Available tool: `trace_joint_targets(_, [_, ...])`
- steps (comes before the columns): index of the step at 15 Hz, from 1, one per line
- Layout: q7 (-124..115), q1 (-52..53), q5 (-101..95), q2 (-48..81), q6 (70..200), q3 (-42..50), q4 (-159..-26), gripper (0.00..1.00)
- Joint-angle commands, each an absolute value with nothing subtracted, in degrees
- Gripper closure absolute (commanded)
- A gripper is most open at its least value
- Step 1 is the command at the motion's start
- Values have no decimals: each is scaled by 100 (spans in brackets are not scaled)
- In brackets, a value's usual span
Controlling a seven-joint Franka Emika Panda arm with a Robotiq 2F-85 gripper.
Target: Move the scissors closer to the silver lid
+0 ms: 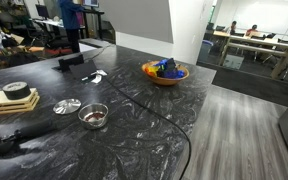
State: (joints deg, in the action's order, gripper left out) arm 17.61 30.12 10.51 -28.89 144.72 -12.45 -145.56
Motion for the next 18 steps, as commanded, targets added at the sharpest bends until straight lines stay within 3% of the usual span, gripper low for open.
trace_joint_targets(1, [1431,2705,408,-2788,14489,-1561,-14080,98])
trace_joint_targets(13, [166,1882,-2178,-1409,13854,-2523,-12413,98])
trace_joint_targets(18, [-280,1352,-2967,120,14390,-2097,-11963,98])
